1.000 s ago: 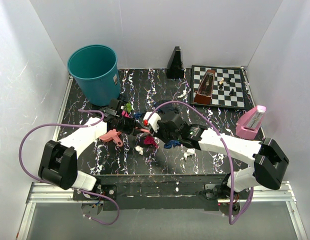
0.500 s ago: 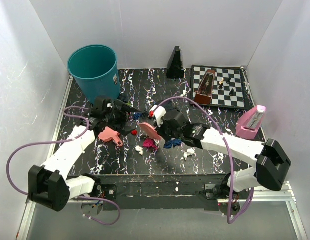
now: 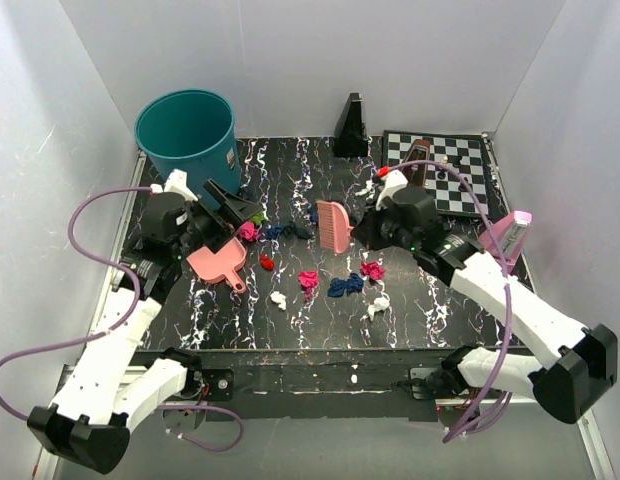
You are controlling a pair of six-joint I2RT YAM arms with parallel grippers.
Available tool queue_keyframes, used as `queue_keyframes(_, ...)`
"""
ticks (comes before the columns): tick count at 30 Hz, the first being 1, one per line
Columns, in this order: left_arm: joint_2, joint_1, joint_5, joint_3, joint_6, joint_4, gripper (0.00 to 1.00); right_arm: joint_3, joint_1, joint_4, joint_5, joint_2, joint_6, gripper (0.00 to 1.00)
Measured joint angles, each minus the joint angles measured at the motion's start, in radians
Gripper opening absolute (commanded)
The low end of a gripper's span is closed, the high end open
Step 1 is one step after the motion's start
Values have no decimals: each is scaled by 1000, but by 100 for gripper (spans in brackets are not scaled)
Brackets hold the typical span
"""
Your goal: Sweep away the paper scraps from the table
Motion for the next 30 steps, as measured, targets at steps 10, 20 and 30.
queue_keyframes(10, -120, 0, -74, -19, 170, -5, 86, 8, -165, -91, -145, -61, 163, 1)
queue_keyframes(20, -116, 0, -94, -32, 212, -26, 86, -42, -261, -37, -321, -61, 280, 1)
queue_keyframes(30, -179, 0, -169, -66, 264, -78, 92, -64, -299, -27, -341, -93, 322, 1)
